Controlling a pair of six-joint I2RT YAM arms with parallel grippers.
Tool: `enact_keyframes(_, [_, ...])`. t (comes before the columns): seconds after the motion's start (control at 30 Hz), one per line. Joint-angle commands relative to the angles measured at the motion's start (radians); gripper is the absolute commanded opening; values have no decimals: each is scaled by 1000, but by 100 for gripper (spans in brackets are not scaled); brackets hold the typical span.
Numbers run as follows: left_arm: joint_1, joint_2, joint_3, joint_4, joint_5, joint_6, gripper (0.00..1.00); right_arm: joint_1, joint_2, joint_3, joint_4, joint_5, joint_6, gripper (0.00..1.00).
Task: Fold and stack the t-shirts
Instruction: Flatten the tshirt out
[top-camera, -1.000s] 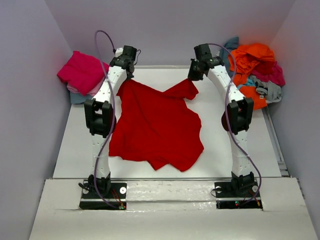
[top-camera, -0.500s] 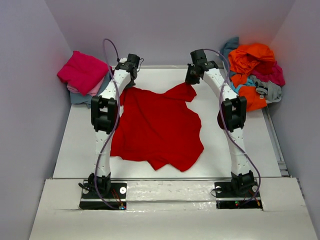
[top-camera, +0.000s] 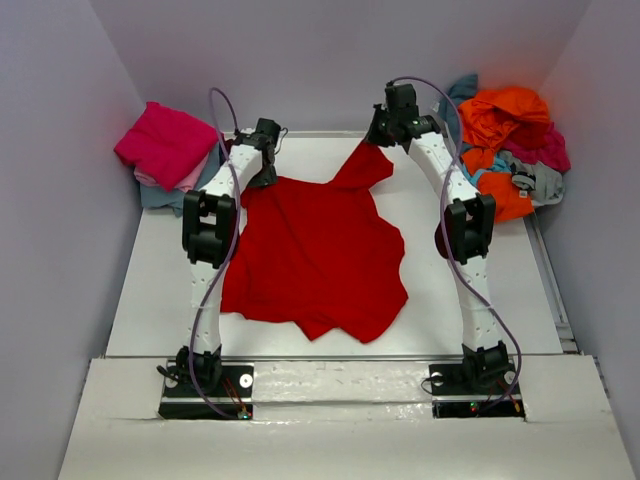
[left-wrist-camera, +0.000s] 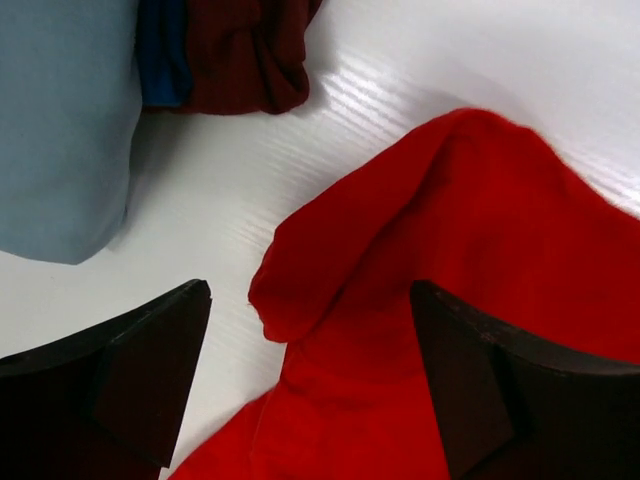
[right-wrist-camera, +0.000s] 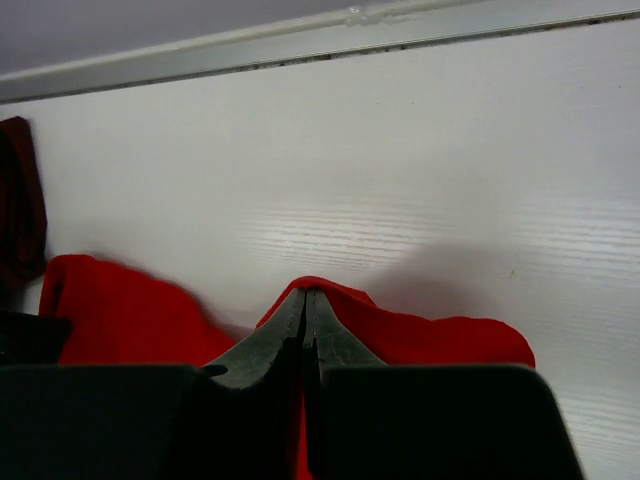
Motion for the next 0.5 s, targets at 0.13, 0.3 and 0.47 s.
enact_keyframes(0.13, [-29,-165,-79,6,-37,-17,95,-6,34,53,83,-113,-46,21])
enact_keyframes(0.3, [-60,-226,-92,6,-52,-9,95,-6,65,47,57,-139,-49,68])
enact_keyframes(0.47, [-106,-298,-120,16,-48,11,95,-6,31,17,-2,-119,-40,79])
